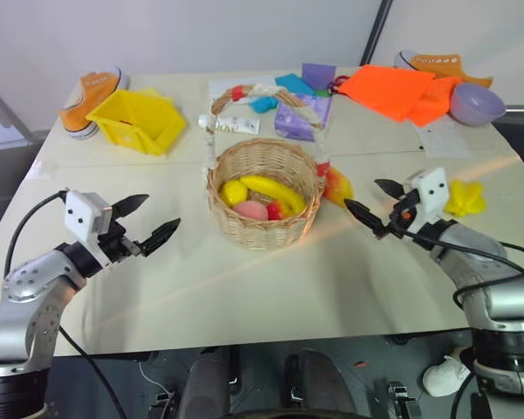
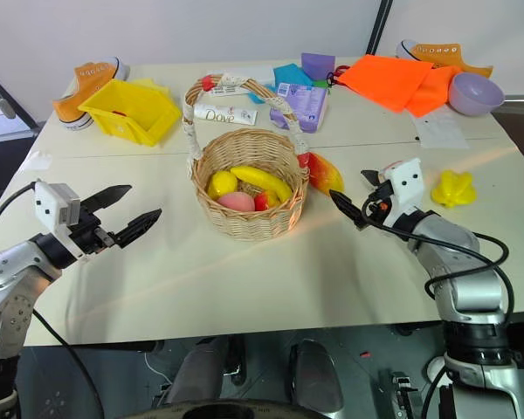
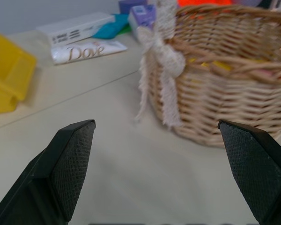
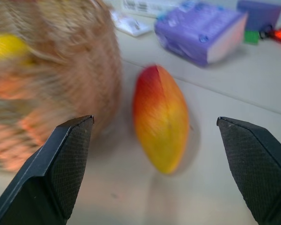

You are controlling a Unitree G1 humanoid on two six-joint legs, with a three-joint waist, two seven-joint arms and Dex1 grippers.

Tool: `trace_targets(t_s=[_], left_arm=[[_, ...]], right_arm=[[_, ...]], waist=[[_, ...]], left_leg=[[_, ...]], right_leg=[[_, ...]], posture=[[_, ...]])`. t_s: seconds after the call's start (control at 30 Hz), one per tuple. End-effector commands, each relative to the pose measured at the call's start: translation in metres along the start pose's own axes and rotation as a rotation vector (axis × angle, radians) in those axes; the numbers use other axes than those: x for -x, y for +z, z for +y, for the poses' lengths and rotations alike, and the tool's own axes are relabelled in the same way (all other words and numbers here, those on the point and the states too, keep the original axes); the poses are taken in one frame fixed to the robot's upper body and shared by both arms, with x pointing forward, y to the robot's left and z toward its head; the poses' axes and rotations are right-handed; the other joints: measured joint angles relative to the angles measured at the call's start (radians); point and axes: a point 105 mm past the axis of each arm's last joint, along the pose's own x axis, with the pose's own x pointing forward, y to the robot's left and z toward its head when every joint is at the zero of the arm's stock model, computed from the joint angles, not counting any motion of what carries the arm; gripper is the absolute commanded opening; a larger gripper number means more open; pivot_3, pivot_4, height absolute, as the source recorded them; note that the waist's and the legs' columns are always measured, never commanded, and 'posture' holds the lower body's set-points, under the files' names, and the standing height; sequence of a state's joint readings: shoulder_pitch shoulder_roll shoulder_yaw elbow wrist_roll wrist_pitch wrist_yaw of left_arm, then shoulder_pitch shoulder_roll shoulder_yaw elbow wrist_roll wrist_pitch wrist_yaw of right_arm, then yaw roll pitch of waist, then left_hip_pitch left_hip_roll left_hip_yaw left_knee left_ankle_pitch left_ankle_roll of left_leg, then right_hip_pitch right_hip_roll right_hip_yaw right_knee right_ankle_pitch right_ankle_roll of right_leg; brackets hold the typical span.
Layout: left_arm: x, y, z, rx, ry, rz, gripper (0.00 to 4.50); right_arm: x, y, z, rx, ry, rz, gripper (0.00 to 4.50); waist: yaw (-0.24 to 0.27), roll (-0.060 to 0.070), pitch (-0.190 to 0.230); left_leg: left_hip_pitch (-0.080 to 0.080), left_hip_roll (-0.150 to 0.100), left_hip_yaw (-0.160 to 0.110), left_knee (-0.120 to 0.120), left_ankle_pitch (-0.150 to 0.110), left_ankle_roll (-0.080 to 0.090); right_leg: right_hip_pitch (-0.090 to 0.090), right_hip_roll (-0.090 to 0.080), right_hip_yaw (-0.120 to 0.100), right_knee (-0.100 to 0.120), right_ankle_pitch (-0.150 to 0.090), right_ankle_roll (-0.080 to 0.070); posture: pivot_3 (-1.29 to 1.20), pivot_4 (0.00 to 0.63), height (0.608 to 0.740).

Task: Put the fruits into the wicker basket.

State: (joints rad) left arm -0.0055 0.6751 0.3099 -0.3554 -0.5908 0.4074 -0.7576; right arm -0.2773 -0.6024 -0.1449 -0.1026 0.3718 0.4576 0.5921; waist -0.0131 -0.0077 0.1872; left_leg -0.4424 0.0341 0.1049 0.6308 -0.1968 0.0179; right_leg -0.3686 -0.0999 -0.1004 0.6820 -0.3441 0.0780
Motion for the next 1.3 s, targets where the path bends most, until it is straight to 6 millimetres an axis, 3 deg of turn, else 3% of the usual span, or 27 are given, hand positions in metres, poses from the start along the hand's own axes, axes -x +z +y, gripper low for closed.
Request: trace_targets(t_s=[0.03, 0.23, 0.5, 0.6, 0.67, 0.93, 1.0, 1.1, 1.17, 1.3], left_arm=[[-0.01, 0.022, -0.034, -0.063, -0.177, -0.025, 4.5], [-0.018, 0.039, -0.062, -0.069, -0.307, -0.037, 4.5], [-0.023, 0.042, -0.075, -0.07, -0.341, -0.04, 4.5], [-0.024, 0.041, -0.075, -0.069, -0.338, -0.037, 4.5], [-0.024, 0.04, -0.075, -0.07, -0.333, -0.036, 4.5], [-0.021, 0.033, -0.061, -0.079, -0.275, -0.017, 4.5], [-0.02, 0.03, -0.05, -0.077, -0.241, -0.01, 4.5], [-0.018, 0.026, -0.04, -0.079, -0.225, 0.002, 4.5], [-0.018, 0.024, -0.035, -0.08, -0.225, 0.007, 4.5], [-0.021, 0.024, -0.035, -0.079, -0.236, -0.001, 4.5]], right_arm=[[-0.018, -0.002, -0.001, 0.051, 0.009, 0.012, 4.4], [-0.046, -0.01, -0.008, 0.029, -0.012, 0.016, 4.4], [-0.069, -0.016, -0.016, -0.011, -0.047, 0.016, 4.4], [-0.07, -0.014, -0.02, -0.027, -0.062, -0.003, 3.51], [-0.062, -0.01, -0.02, -0.003, -0.063, -0.022, 2.62], [0.004, 0.005, -0.024, 0.103, -0.076, -0.05, 2.62], [0.036, 0.006, -0.007, 0.15, 0.03, -0.019, 2.62], [0.065, 0.01, 0.022, 0.15, 0.182, 0.019, 2.62], [0.076, 0.023, 0.051, 0.106, 0.322, 0.002, 2.62], [0.05, 0.058, 0.095, 0.155, 0.422, -0.102, 2.62]], waist=[[-0.001, 0.0, 0.0], [-0.003, 0.0, 0.0], [-0.002, 0.0, 0.001], [-0.001, 0.0, 0.001], [-0.001, 0.0, 0.001], [0.003, 0.001, 0.001], [0.003, 0.001, 0.001], [0.005, 0.001, 0.001], [-0.002, 0.001, 0.001], [-0.01, 0.0, 0.001]], left_leg=[[0.0, 0.0, 0.0, 0.0, 0.0, 0.0], [0.0, 0.0, 0.0, 0.0, 0.001, -0.001], [0.0, 0.0, 0.0, 0.001, 0.004, -0.005], [0.0, 0.0, 0.0, 0.001, 0.004, -0.006], [0.0, 0.0, 0.0, 0.001, 0.004, -0.006], [0.0, 0.0, 0.0, 0.0, 0.002, -0.003], [0.0, 0.0, 0.0, 0.0, 0.001, -0.002], [0.0, 0.0, 0.0, -0.001, 0.001, -0.001], [0.0, 0.001, 0.0, -0.001, 0.0, 0.0], [0.002, 0.004, 0.0, 0.0, 0.0, -0.001]], right_leg=[[0.0, 0.0, 0.0, 0.0, 0.0, 0.0], [0.0, 0.002, 0.0, 0.0, 0.0, 0.0], [0.0, 0.002, 0.001, 0.0, 0.0, 0.0], [0.0, 0.002, 0.001, 0.0, 0.0, 0.0], [0.0, 0.002, 0.001, 0.0, 0.0, 0.0], [0.001, 0.001, 0.001, 0.0, 0.0, 0.0], [0.0, 0.001, 0.001, 0.0, 0.0, 0.0], [0.0, 0.002, 0.001, 0.0, 0.0, 0.0], [0.0, 0.002, 0.001, 0.0, 0.0, 0.0], [0.0, 0.004, 0.003, 0.0, 0.001, -0.002]], posture=[[0.0, 0.15, 0.723], [0.0, 0.15, 0.723], [0.0, 0.15, 0.723], [0.0, 0.15, 0.723], [0.0, 0.15, 0.723], [0.0, 0.15, 0.723], [0.0, 0.15, 0.723], [0.0, 0.15, 0.723], [0.0, 0.15, 0.723], [0.0, 0.15, 0.723]])
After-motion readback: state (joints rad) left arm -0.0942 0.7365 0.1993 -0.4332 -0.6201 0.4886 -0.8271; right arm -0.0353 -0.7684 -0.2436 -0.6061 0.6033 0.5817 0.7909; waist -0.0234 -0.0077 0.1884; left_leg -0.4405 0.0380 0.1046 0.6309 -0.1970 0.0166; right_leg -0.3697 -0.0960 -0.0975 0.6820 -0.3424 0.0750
